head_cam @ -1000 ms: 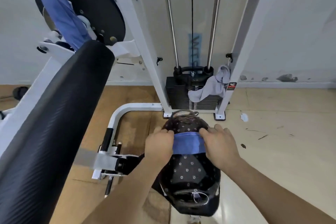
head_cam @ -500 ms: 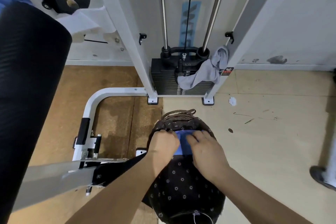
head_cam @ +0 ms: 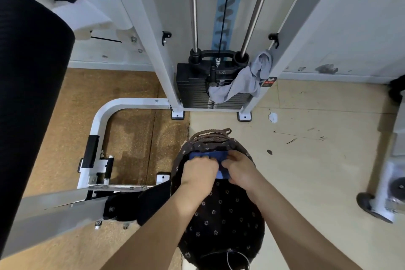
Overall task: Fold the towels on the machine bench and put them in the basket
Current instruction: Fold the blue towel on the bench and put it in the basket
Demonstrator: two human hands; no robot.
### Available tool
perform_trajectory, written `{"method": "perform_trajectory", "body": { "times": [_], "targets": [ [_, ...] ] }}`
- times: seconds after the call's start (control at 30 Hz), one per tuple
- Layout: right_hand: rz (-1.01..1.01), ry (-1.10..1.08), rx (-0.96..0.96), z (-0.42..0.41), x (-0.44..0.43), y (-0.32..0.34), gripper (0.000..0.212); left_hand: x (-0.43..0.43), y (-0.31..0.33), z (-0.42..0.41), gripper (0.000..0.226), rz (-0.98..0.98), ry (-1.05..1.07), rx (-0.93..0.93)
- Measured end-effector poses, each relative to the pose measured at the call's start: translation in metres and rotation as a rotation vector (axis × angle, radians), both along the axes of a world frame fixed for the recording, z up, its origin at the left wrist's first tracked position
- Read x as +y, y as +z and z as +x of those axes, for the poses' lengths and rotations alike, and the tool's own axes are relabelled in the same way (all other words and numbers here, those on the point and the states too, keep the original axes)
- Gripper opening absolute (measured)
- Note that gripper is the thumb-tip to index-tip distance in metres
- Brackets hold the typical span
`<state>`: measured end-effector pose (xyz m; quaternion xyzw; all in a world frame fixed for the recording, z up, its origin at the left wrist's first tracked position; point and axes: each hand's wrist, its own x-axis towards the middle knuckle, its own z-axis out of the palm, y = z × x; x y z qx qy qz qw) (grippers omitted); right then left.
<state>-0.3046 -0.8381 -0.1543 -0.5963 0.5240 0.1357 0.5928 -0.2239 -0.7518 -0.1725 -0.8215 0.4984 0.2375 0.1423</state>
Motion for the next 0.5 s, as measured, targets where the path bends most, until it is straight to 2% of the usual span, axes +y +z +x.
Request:
{"method": "perform_trajectory", "body": {
  "times": [0.03, 0.13, 0.23, 0.3, 0.5],
  "targets": [
    [-0.008, -0.028, -0.007, -0.002, 0.0, 0.0, 0.018, -0.004, 0.002, 0.002, 0.031, 0.008, 0.044, 0.024],
    [-0.026, -0.031, 0.019, -0.002, 0.002, 0.004, 0.034, -0.009, 0.003, 0.006, 0.035, 0.017, 0.151, 0.092],
    [0.076, -0.054, 0.0, -0.001, -0.001, 0.017, 0.042, -0.006, 0.006, 0.005, 0.035, -0.021, 0.248, 0.178],
    [0.11, -0.039, -0.053, -0.005, -0.011, 0.035, 0.041, 0.0, 0.013, 0.005, 0.033, -0.117, 0.315, 0.207],
    [-0.01, 0.007, -0.239, -0.049, -0.075, 0.094, 0.018, 0.0, 0.05, -0.004, 0.037, -0.38, 0.536, 0.228]
  ]
}}
